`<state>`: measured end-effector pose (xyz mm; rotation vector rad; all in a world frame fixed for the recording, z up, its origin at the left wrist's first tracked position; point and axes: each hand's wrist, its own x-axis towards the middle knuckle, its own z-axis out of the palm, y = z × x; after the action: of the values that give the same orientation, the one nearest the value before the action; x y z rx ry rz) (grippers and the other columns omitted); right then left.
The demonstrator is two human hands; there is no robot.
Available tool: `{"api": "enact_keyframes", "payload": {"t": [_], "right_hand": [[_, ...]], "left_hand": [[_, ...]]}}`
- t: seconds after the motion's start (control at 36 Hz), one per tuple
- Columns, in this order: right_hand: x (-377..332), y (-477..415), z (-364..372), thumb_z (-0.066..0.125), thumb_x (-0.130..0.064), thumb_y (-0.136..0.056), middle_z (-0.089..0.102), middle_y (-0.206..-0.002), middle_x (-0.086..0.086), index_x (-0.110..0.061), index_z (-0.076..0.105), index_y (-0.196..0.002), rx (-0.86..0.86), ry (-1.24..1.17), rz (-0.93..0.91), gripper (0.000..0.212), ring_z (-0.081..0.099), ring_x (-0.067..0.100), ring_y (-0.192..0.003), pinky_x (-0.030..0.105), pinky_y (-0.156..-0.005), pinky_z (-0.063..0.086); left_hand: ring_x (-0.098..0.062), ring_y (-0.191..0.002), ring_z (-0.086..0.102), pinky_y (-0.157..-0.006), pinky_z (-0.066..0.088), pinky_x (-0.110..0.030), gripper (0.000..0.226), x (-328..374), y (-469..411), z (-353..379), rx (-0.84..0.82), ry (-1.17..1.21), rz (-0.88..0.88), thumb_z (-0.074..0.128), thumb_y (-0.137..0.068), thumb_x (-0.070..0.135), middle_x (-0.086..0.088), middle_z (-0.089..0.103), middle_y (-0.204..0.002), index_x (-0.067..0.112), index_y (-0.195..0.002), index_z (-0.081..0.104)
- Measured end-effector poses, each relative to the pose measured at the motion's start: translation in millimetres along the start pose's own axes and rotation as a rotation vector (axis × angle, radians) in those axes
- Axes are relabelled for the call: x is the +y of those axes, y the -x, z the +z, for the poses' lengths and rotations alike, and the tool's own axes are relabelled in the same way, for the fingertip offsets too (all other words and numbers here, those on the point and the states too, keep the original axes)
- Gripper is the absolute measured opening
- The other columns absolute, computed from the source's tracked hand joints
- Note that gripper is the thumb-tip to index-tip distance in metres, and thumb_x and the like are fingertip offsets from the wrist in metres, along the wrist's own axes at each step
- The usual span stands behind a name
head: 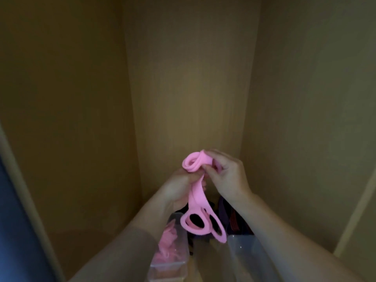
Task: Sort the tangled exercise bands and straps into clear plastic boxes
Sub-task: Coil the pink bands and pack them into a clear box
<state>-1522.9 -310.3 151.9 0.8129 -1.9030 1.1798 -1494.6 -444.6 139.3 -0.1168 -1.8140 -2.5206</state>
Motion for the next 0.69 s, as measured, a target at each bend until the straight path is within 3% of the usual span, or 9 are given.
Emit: {"api": "enact_keyframes", "payload": {"t": [0.08,0.14,0.28,0.39,0.56,0.64,0.69], "right_hand": [[0.7,0.1,-1.5,0.076,0.003,-0.072,0.063,-0.113,-0.006,-0.005,0.071,-0.111,0.019,-0.007,-0.007,0.04,0.063,0.01,-0.105,0.014,-0.096,0.045],[0.5,0.3,-0.5,0.076,0.003,-0.071,0.062,-0.112,-0.009,-0.006,0.071,-0.111,0.013,-0.006,-0.013,0.041,0.062,0.008,-0.104,0.012,-0.095,0.044],[-1.2,-2.7,-4.0,0.076,0.001,-0.072,0.06,-0.113,-0.008,-0.003,0.07,-0.111,-0.012,-0.027,-0.035,0.04,0.056,-0.002,-0.106,0.005,-0.095,0.037],[-11.1,-22.2,-14.6,0.074,-0.005,-0.073,0.062,-0.113,-0.008,-0.004,0.07,-0.111,-0.039,-0.064,-0.062,0.038,0.056,-0.002,-0.107,0.006,-0.096,0.038],[-15.1,-45.3,-23.8,0.072,-0.003,-0.074,0.063,-0.116,-0.002,-0.002,0.068,-0.114,-0.111,-0.071,-0.143,0.04,0.057,0.003,-0.11,0.01,-0.097,0.039],[-12.0,-50.4,-26.6,0.073,-0.001,-0.074,0.065,-0.118,0.004,-0.003,0.069,-0.114,-0.115,-0.049,-0.164,0.04,0.058,0.005,-0.11,0.011,-0.098,0.04],[-10.8,-51.9,-27.4,0.073,-0.001,-0.074,0.063,-0.117,-0.002,-0.004,0.069,-0.114,-0.119,-0.026,-0.176,0.041,0.057,0.003,-0.11,0.009,-0.097,0.039]], "left_hand": [[-0.016,-0.056,0.056,-0.055,0.048,-0.027,0.02,2.6,1.0,-1.1,-0.014,-0.143,0.009,0.064,-0.081,-0.003,-0.01,0.061,-0.069,0.0,-0.101,0.064],[-0.014,-0.054,0.056,-0.054,0.047,-0.026,0.03,6.2,2.8,-2.8,-0.065,-0.231,0.016,0.066,-0.07,0.002,-0.004,0.062,-0.064,0.004,-0.1,0.064],[-0.015,-0.079,0.067,-0.07,0.053,-0.024,0.037,11.7,5.2,-11.3,-0.136,-0.435,0.114,0.055,-0.077,-0.017,-0.018,0.068,-0.096,-0.004,-0.112,0.061],[-0.017,-0.091,0.069,-0.078,0.055,-0.027,0.043,18.2,1.8,-14.4,-0.158,-0.584,0.232,0.059,-0.068,-0.002,-0.012,0.07,-0.103,0.002,-0.111,0.063],[-0.012,-0.078,0.067,-0.068,0.052,-0.022,0.036,28.9,-6.0,-5.0,-0.15,-0.521,0.285,0.058,-0.068,-0.005,-0.006,0.068,-0.089,0.001,-0.103,0.062],[-0.012,-0.072,0.066,-0.066,0.051,-0.023,0.026,28.5,-9.0,-0.3,-0.153,-0.505,0.282,0.056,-0.082,-0.014,-0.006,0.068,-0.086,-0.001,-0.104,0.063],[-0.012,-0.063,0.065,-0.061,0.051,-0.024,0.019,26.4,-9.1,4.8,-0.114,-0.478,0.269,0.052,-0.088,-0.012,-0.001,0.068,-0.074,0.002,-0.094,0.065]]}}
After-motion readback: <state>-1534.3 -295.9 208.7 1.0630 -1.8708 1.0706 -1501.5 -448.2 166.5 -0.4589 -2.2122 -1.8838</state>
